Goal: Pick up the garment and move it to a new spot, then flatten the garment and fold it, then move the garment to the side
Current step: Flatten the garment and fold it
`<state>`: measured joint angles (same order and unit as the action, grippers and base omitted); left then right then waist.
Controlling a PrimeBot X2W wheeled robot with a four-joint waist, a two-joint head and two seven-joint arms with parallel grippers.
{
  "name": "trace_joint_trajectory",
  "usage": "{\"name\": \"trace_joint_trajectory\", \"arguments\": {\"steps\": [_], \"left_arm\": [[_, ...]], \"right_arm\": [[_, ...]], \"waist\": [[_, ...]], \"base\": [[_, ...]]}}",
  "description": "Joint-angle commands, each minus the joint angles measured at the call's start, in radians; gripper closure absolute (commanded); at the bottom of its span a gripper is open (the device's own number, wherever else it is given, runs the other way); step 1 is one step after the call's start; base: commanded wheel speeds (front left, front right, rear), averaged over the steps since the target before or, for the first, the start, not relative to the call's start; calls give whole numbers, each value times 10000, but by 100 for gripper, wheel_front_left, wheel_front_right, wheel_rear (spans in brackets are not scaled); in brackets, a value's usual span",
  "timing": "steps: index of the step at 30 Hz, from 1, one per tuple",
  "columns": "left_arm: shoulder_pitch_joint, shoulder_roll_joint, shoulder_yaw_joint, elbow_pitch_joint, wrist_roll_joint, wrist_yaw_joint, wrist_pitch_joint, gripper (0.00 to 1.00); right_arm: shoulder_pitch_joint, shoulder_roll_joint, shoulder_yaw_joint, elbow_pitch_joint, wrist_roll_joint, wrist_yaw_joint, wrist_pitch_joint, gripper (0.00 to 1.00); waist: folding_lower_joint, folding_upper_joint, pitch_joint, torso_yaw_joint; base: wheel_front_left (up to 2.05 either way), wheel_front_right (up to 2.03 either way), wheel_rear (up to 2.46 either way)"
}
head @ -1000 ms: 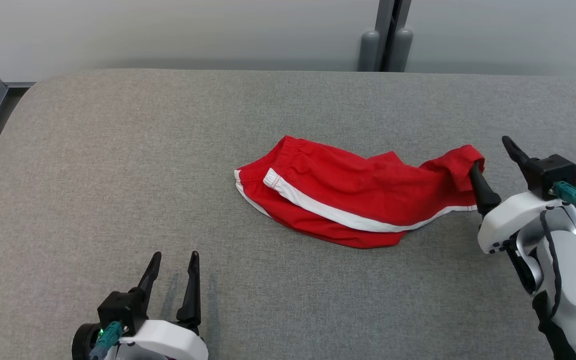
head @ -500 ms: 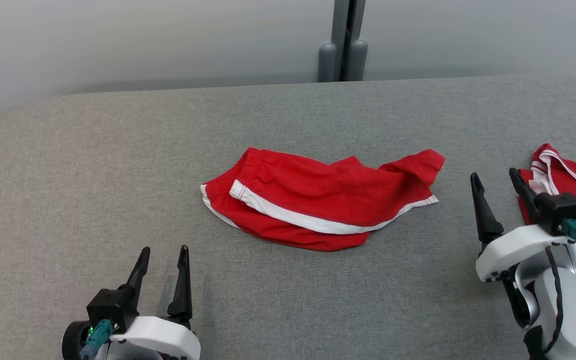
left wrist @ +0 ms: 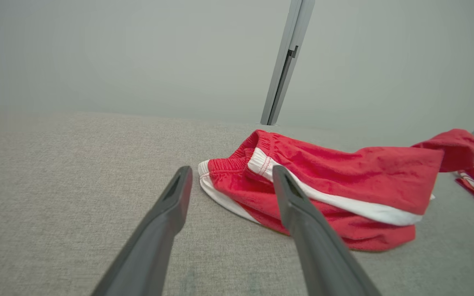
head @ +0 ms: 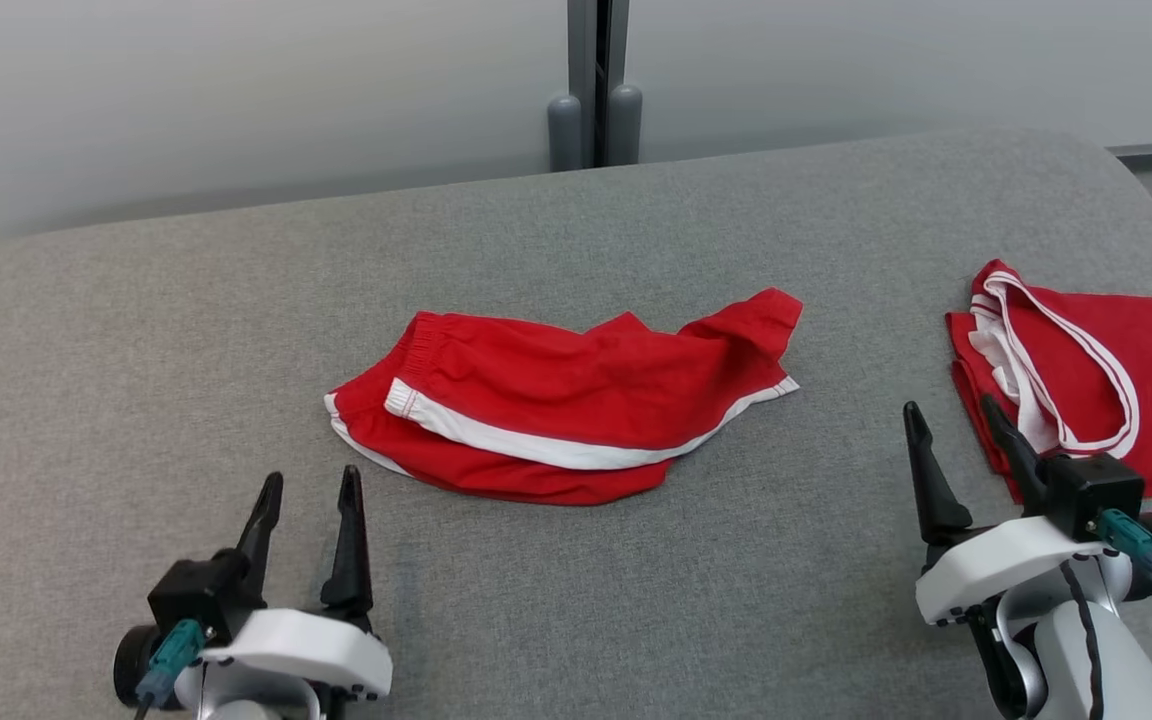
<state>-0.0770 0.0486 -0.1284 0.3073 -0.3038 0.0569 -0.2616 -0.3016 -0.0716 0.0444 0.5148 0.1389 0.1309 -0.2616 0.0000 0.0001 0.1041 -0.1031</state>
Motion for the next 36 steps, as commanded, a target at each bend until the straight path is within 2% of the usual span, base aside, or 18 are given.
{"name": "trace_joint_trajectory", "arguments": {"steps": [1, 9, 20, 21, 22, 23, 24, 29, 36], "left_arm": [[-389, 40, -27, -21, -152, -11, -44, 0], [-1767, 37, -441, 662, -351, -24, -43, 0], [-3123, 40, 224, 2392, -92, -319, -43, 0], [-3177, 43, 265, 2525, -70, -353, -43, 13], [-3236, 45, 324, 2596, -61, -380, -44, 45], [-3303, 48, 371, 2641, -9, -399, -44, 91], [-3361, 43, 405, 2697, 13, -442, -43, 100], [-3370, 48, 445, 2702, -86, -533, -43, 100], [-2990, 45, 957, 1844, -138, -317, -43, 100]], "right_arm": [[50, -5, 37, -52, 68, -4, -43, 0], [-235, 87, 362, -85, 242, -4, -44, 0], [-536, 156, 311, -180, 376, -4, -44, 0], [-566, 160, 306, -188, 379, -4, -44, 0], [-572, 163, 300, -191, 371, -4, -44, 0], [-584, 169, 299, -191, 369, -4, -44, 0], [-603, 174, 294, -208, 369, -4, -44, 0], [-603, 176, 223, -239, 400, -4, -44, 0], [-561, 176, 154, -212, 431, -4, -45, 0]], "waist": [[0, -1, 149, -103], [0, -1, 919, -623], [0, -1, 1652, -1231], [0, -1, 1687, -1244], [0, -1, 1729, -1253], [0, -1, 1773, -1253], [0, -1, 1813, -1247], [0, -1, 1889, -1093], [0, -1, 1736, -769]], "base": [[0, 0, 0], [0, 0, 0], [0, 0, 0], [0, 0, 0], [0, 0, 0], [0, 0, 0], [0, 0, 0], [0, 0, 0], [0, 0, 0]]}}
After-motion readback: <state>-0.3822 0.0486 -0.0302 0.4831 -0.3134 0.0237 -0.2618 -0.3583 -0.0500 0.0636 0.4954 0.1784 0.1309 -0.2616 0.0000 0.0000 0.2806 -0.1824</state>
